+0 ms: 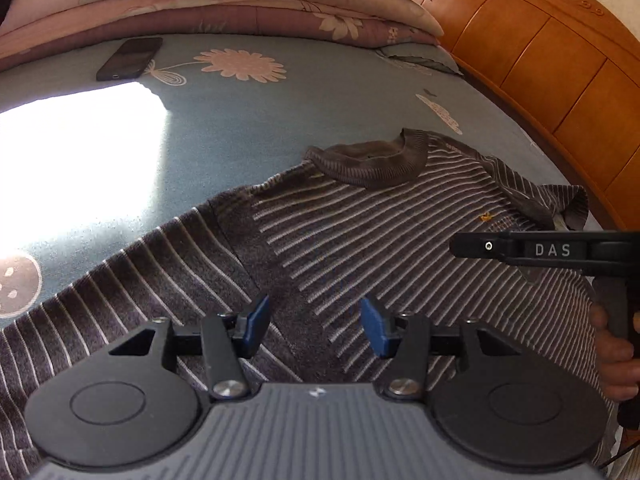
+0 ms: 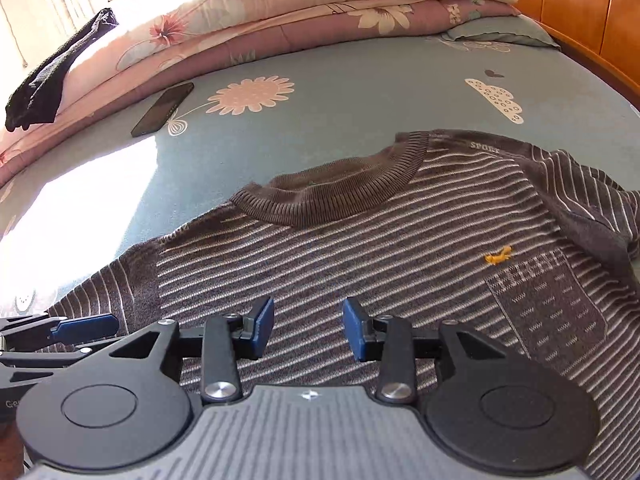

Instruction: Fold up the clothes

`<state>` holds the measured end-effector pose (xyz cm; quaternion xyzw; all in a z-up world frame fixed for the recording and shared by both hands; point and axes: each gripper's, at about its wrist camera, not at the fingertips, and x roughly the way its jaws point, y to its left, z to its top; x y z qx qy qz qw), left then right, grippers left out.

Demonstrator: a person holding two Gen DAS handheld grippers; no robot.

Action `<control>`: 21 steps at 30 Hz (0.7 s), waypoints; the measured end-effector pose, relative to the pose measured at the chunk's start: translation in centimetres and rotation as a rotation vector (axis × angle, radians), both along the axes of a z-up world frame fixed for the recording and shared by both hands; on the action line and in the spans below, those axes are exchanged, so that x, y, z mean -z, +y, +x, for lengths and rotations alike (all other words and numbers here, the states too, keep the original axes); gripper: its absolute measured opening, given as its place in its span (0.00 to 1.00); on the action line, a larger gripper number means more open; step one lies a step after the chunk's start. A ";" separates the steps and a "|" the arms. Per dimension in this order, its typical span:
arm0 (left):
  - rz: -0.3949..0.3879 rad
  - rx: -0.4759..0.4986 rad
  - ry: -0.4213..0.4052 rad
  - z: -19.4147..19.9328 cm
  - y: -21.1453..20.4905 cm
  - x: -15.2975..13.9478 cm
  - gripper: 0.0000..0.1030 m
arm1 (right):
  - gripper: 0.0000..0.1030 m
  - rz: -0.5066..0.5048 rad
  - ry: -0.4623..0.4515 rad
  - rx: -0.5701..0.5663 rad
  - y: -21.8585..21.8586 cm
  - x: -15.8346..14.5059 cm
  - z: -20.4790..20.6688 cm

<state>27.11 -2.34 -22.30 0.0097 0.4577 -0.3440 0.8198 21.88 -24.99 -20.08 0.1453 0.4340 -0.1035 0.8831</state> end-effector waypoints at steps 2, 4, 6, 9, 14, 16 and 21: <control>0.012 0.001 0.012 -1.6 0.1 -0.6 0.51 | 0.46 -0.015 0.007 0.016 -0.2 -0.7 -1.9; 0.023 0.019 0.034 -3.3 0.1 -1.1 0.52 | 0.48 -0.021 0.015 0.030 -0.8 -1.3 -3.7; 0.035 0.047 0.050 -5.0 -0.1 -1.4 0.53 | 0.55 -0.025 0.026 0.046 -1.6 -1.7 -5.6; 0.069 0.082 0.065 -7.4 -0.9 -1.0 0.54 | 0.57 -0.029 0.068 0.083 -3.1 -1.3 -8.1; 0.148 0.049 0.166 -9.6 -1.3 1.8 0.59 | 0.57 -0.019 0.157 0.134 -5.4 0.7 -11.3; 0.174 0.015 0.143 -10.5 -1.0 2.1 0.60 | 0.57 -0.022 0.191 0.138 -6.3 1.5 -12.4; 0.168 -0.013 0.125 -12.3 -0.7 0.4 0.58 | 0.57 -0.076 0.254 0.216 -8.4 2.4 -15.3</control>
